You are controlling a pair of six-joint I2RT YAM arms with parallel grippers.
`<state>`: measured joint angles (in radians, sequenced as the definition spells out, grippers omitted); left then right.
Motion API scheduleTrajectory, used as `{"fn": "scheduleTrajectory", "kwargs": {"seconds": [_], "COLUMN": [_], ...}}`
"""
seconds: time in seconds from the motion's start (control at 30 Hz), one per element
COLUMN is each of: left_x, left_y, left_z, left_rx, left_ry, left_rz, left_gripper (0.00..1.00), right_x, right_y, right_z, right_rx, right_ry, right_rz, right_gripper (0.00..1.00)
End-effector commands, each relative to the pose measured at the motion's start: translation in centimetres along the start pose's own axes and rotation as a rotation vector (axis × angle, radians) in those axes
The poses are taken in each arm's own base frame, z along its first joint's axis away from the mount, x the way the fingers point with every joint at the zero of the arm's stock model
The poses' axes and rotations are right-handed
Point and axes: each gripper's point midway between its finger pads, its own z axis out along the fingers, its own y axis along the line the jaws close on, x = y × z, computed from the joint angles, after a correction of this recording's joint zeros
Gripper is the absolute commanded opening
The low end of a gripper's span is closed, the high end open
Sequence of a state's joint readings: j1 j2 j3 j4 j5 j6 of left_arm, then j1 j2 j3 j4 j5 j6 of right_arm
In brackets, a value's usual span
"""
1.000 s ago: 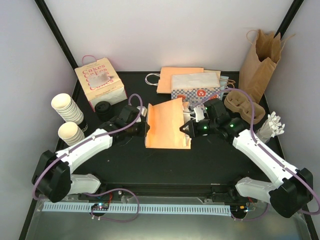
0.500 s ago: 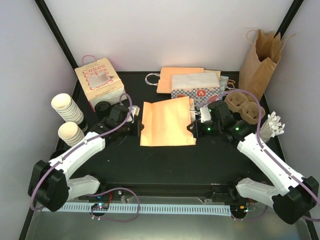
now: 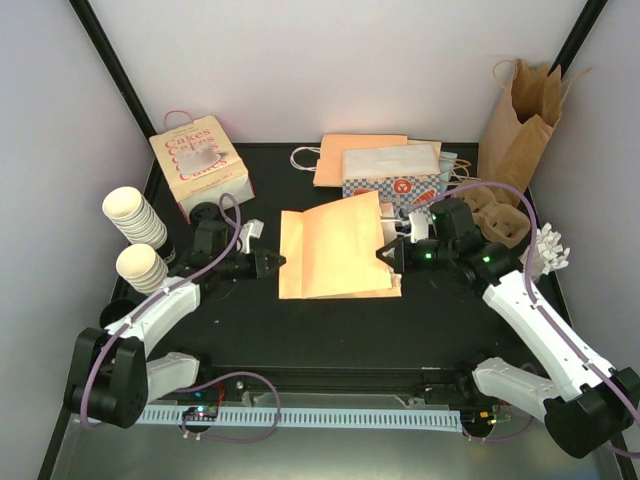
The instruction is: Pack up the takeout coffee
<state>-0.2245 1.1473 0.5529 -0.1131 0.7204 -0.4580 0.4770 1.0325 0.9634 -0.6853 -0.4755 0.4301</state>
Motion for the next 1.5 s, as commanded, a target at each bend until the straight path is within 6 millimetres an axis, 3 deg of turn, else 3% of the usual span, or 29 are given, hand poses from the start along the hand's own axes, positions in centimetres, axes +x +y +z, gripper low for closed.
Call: {"fn": "scheduleTrajectory", "kwargs": {"seconds": [0.0,0.3,0.43,0.63,0.9,1.07,1.3,1.47], "left_x": [0.4,1.2,1.8,1.1,-1.3,-1.3,-0.5,0.1], "left_y": [0.1,1.1,1.1,-0.9,-0.4,-1.6,-4.2,-5.3], "left_z": [0.0,0.9,1.5,0.3,-2.8,-3.4,-2.0,-0.5], "left_rx": [0.079,0.135,0.186,0.241,-0.016,-0.009,0.06,0.08], "left_ry": [0.001,0.023,0.051,0.004,-0.143,-0.16,-0.103,-0.057], "left_rz": [-0.028,-0.087,-0.111,-0.057,0.053,0.096,0.149,0.176], "left_gripper": [0.07,0.15,0.18,0.42,0.61,0.64,0.65,0.65], "right_x": [-1.9,-1.9,-1.8,-1.7,-2.7,-3.8,-3.7,-3.1], "right_y": [2.8,5.2,5.4,4.0,2.7,2.9,3.1,1.2], "right_z": [-1.9,-2.9,-2.9,-2.2,-2.9,-4.7,-6.3,-6.3], "right_rx": [-0.1,-0.207,-0.22,-0.149,-0.022,0.049,0.113,0.236], "right_ry": [-0.055,-0.04,-0.035,-0.01,-0.011,-0.027,0.05,0.134], "right_rz": [-0.032,-0.072,-0.076,-0.073,-0.077,-0.087,-0.065,-0.045], "right_gripper": [0.03,0.03,0.03,0.03,0.04,0.05,0.07,0.01]}}
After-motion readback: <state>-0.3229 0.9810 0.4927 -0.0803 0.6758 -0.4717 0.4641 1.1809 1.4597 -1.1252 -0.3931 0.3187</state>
